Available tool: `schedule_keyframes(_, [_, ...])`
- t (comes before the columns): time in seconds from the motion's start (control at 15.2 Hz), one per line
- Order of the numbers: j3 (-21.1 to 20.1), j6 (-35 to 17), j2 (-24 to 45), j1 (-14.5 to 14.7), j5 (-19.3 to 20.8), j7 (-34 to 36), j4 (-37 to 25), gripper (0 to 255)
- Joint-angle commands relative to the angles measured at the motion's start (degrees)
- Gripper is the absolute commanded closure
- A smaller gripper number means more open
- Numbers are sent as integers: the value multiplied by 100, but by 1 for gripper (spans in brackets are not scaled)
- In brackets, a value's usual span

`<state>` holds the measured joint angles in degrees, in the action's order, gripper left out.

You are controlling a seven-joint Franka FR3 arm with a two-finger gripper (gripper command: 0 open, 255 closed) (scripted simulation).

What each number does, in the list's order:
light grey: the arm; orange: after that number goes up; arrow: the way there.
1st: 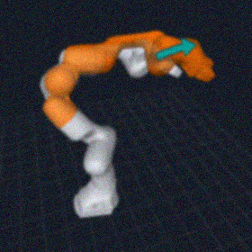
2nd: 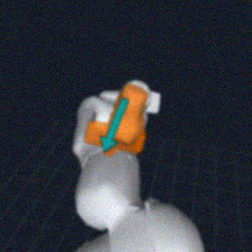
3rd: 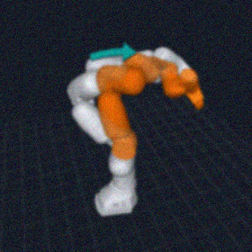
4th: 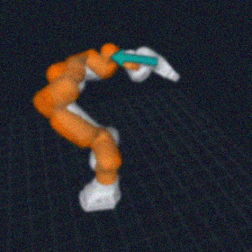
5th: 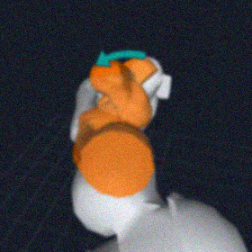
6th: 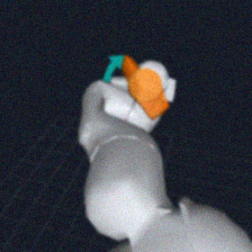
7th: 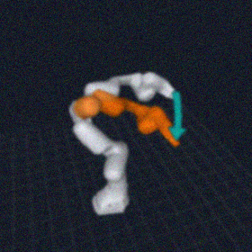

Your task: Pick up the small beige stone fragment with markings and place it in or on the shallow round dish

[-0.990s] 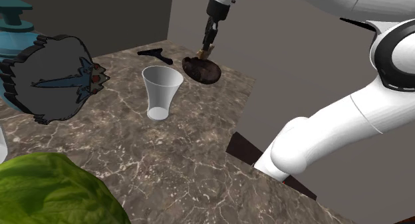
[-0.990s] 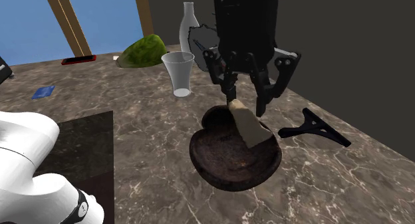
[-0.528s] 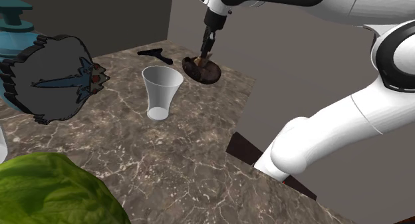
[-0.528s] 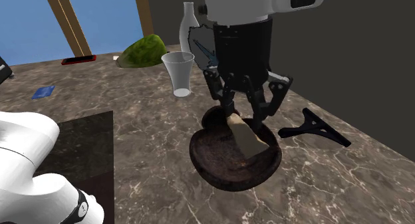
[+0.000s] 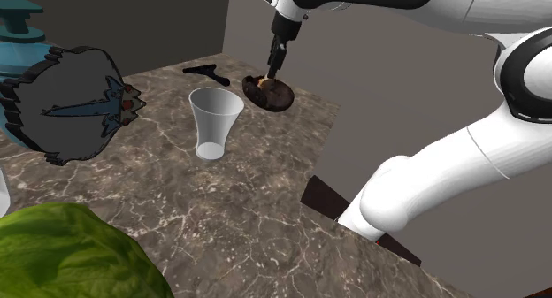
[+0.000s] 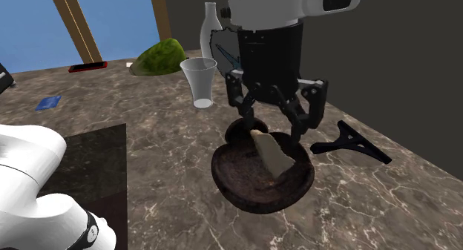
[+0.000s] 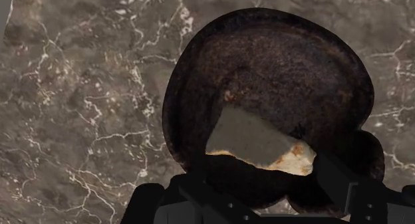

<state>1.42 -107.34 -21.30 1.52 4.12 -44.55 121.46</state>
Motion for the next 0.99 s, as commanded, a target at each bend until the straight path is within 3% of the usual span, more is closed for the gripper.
schedule_keyframes(0.0, [0,0,0,0,0,0,0,0])
schedule_keyframes(0.2, [0,0,0,0,0,0,0,0])
schedule_keyframes(0.46, [-33,729,-25,14,-18,-8,-704,0])
schedule_keyframes(0.92, [-33,729,-25,14,-18,-8,-704,0])
